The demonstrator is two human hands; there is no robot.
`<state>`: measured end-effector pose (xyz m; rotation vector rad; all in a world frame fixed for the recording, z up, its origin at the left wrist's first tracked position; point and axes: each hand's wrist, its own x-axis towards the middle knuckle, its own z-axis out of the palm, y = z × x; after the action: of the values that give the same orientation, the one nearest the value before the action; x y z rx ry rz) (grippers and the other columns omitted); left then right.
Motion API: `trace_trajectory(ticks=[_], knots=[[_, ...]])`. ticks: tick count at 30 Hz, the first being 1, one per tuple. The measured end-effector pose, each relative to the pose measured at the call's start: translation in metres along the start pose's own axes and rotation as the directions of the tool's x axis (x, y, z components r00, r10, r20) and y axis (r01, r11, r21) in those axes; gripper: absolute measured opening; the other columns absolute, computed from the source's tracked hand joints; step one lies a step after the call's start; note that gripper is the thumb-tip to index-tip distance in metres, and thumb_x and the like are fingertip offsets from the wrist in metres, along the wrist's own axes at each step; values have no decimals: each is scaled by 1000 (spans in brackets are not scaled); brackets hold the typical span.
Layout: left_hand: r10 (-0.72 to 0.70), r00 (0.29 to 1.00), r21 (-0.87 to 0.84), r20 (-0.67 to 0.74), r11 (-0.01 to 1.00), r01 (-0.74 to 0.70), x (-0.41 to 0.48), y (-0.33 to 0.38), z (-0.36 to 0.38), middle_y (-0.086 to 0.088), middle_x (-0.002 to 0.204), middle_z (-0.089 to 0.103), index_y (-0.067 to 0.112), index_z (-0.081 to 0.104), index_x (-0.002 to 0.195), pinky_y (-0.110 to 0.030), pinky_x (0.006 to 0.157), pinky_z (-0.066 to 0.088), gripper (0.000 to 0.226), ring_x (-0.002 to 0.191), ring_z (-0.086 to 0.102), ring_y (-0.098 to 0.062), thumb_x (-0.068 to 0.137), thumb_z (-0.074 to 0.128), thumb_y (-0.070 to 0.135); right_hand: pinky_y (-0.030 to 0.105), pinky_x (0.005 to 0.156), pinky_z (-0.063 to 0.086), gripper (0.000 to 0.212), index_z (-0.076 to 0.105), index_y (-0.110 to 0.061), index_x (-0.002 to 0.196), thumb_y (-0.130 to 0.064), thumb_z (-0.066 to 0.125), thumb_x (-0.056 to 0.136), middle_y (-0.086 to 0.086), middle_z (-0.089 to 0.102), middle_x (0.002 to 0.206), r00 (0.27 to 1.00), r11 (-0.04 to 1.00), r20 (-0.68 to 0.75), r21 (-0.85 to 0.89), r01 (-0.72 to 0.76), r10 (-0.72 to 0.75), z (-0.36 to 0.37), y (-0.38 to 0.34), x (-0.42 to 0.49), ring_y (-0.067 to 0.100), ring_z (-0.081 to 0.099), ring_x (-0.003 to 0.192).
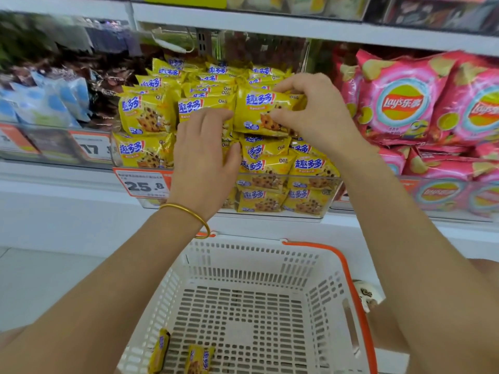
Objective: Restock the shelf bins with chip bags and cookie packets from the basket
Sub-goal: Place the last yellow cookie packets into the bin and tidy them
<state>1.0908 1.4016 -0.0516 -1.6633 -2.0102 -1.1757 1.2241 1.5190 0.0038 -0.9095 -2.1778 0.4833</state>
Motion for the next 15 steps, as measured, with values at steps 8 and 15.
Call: trace_trajectory(ticks=[8, 15], knots=[[50, 999, 25, 16, 998, -50, -3, -2, -1, -14, 121, 54, 5, 59, 115, -20, 92, 24, 35, 113, 47, -32, 81, 54, 11, 35, 95, 43, 42, 59, -29, 126, -29, 69, 85, 2, 41, 112, 997, 971, -24, -229, 66, -73, 19, -3, -11, 22, 45, 111], [62, 997, 7, 55, 998, -63, -13, -5, -7, -10, 130, 51, 10, 60, 113, -37, 98, 33, 31, 122, 45, -30, 84, 50, 15, 28, 92, 36, 55, 50, -24, 133, -33, 70, 82, 5, 43, 130, 980, 929, -140, -360, 84, -143, 17, -5, -31, 24, 40, 117]])
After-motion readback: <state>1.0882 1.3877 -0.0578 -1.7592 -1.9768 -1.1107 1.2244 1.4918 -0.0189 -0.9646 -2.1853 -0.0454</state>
